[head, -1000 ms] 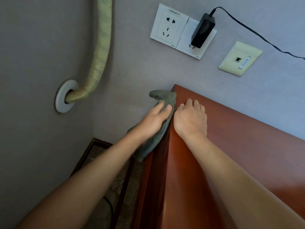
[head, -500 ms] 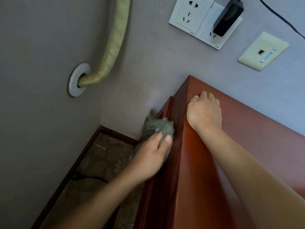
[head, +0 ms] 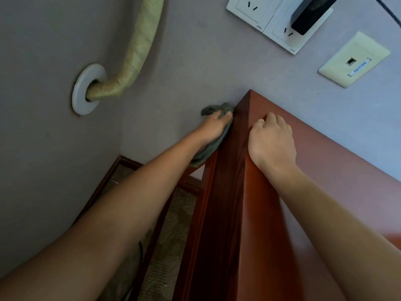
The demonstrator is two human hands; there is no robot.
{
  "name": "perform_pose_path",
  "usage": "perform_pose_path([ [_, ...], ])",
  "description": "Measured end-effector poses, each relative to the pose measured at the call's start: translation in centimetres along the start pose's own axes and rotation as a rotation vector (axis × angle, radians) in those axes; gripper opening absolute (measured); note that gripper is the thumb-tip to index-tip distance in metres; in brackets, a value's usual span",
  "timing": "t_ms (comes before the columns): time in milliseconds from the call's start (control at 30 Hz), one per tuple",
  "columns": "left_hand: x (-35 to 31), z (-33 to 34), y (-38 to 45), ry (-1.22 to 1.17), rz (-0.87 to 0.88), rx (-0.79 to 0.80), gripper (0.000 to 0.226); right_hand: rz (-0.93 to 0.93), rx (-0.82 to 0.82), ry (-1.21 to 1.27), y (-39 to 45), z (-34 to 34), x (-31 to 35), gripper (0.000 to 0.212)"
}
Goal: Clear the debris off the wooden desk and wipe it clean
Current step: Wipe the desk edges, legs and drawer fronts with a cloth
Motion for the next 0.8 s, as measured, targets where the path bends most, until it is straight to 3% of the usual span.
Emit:
perform_pose_path([
  [100,-0.1,-0.1,-1.1,0.011,0.021,-0.007,0.064,0.013,0.007,-0.012,0.2,0.1,-0.1,0.042],
  [233,0.4,-1.4,-7.9,0.082,0.095,-0.037,0.050,-0.052,0.004,-0.116,0.2,0.6,0.2,0.073],
  [267,0.9,-1.7,-10.0,0.111,0.109,-0.041,0.045,-0.042,0.022,-0.127,0.3,0.8,0.1,0.073],
  [333,1.7,-2.6,-14.3,0.121,0.124,-0.056,0.042,-0.026,0.074,-0.164,0.3,1.0,-0.1,0.055],
  [467,3.3,-3.7,-21.9,0.084,0.115,-0.041,0.041,0.069,0.051,-0.060,0.0,-0.1,0.2,0.065],
  [567,4.1,-4.6,-27.0,0.103,0.126,-0.028,0.042,0.149,0.026,0.035,-0.8,-1.2,0.6,0.052],
  [800,6.2,-6.1,-36.3,0.077,0.151,0.029,0.045,0.055,-0.083,-0.038,-4.8,-5.4,3.2,0.022],
])
Point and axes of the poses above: each hand's wrist, its own y-axis towards the middle knuckle, its own z-axis out of the palm, x = y × z, the point moved 8 cm from there along y, towards the middle knuckle, and after that the axes turned 12 degrees about -x, right-handed, at the moved point
